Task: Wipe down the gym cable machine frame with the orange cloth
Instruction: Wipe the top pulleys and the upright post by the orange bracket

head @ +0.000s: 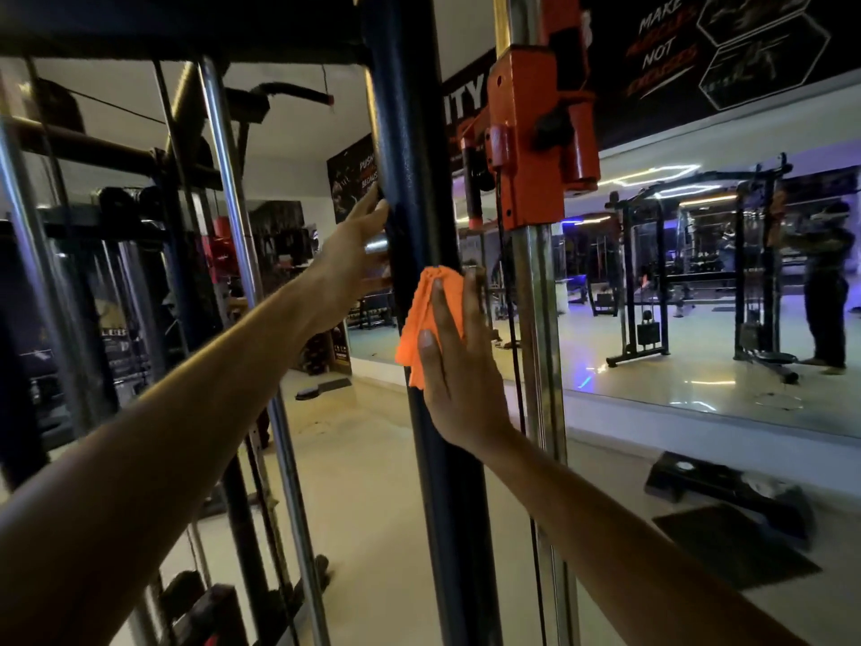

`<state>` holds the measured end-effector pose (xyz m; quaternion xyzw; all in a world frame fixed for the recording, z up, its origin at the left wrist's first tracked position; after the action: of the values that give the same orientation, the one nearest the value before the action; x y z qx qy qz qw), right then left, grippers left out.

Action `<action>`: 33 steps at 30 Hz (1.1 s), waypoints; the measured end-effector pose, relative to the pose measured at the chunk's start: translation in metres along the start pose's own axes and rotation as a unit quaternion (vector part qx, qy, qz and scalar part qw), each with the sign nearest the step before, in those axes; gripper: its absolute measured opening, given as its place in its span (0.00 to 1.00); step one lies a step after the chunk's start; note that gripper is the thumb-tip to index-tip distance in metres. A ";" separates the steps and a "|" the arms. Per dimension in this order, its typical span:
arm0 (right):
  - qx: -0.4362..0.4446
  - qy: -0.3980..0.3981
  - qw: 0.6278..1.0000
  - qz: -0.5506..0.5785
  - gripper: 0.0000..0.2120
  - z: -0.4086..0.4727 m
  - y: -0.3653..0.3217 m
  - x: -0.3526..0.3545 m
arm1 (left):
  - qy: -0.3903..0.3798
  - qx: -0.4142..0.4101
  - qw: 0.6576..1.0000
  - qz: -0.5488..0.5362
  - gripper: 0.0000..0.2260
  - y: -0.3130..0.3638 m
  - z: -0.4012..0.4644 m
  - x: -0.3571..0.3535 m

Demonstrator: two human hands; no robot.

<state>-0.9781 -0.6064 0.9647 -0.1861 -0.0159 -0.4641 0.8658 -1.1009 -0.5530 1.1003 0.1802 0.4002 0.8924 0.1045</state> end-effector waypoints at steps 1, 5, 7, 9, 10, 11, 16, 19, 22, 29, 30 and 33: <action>0.002 0.003 1.000 0.003 0.30 0.014 -0.002 0.003 | 0.002 0.000 1.000 0.002 0.20 0.000 0.000 -0.001; 0.032 0.006 0.999 0.007 0.29 0.078 -0.017 0.017 | 0.017 0.002 1.000 0.001 0.16 0.000 0.001 -0.001; 0.035 0.004 0.999 0.012 0.29 0.079 -0.019 0.019 | 0.016 0.001 1.000 0.002 0.17 -0.003 0.001 -0.001; 0.020 -0.001 1.000 0.010 0.30 0.048 -0.010 0.013 | 0.020 -0.002 1.000 0.001 0.19 -0.008 0.001 0.000; 0.014 -0.011 1.000 0.009 0.30 0.024 -0.002 0.007 | 0.019 -0.001 1.000 0.001 0.20 -0.012 -0.001 -0.001; 0.007 -0.027 1.000 0.013 0.29 -0.004 0.006 0.001 | 0.018 0.002 1.000 0.006 0.21 -0.017 -0.004 -0.003; -0.028 -0.052 0.995 0.075 0.29 -0.035 0.021 -0.009 | 0.023 0.024 0.999 0.028 0.26 -0.040 -0.023 -0.012; -0.021 -0.030 0.996 0.075 0.29 -0.001 0.011 -0.006 | 0.031 0.033 0.999 0.026 0.27 -0.048 -0.030 -0.014; -0.008 -0.022 0.999 0.022 0.29 -0.015 0.013 -0.006 | 0.033 0.041 0.998 0.027 0.30 -0.057 -0.038 -0.016; -0.063 -0.092 0.994 -0.010 0.34 -0.148 0.049 -0.031 | 0.001 0.038 0.999 0.019 0.28 -0.080 -0.067 -0.029; -0.065 -0.082 0.994 -0.007 0.32 -0.134 0.044 -0.029 | -0.005 0.041 0.999 0.014 0.28 -0.082 -0.069 -0.030; -0.047 -0.034 0.998 -0.009 0.29 -0.071 0.018 -0.017 | -0.004 0.041 0.999 -0.001 0.29 -0.085 -0.072 -0.029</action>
<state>-0.9831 -0.6074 0.8896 -0.2421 -0.0249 -0.4655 0.8510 -1.1004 -0.5554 0.9855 0.1873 0.4366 0.8743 0.0994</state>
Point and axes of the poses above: each hand's wrist, its own z-axis towards the middle knuckle, its own x-axis out of the back of the hand, y = z × x, the point moved 8 cm from there along z, towards the middle knuckle, and after that the axes turned 5 degrees about -x, right-handed, at the moved point
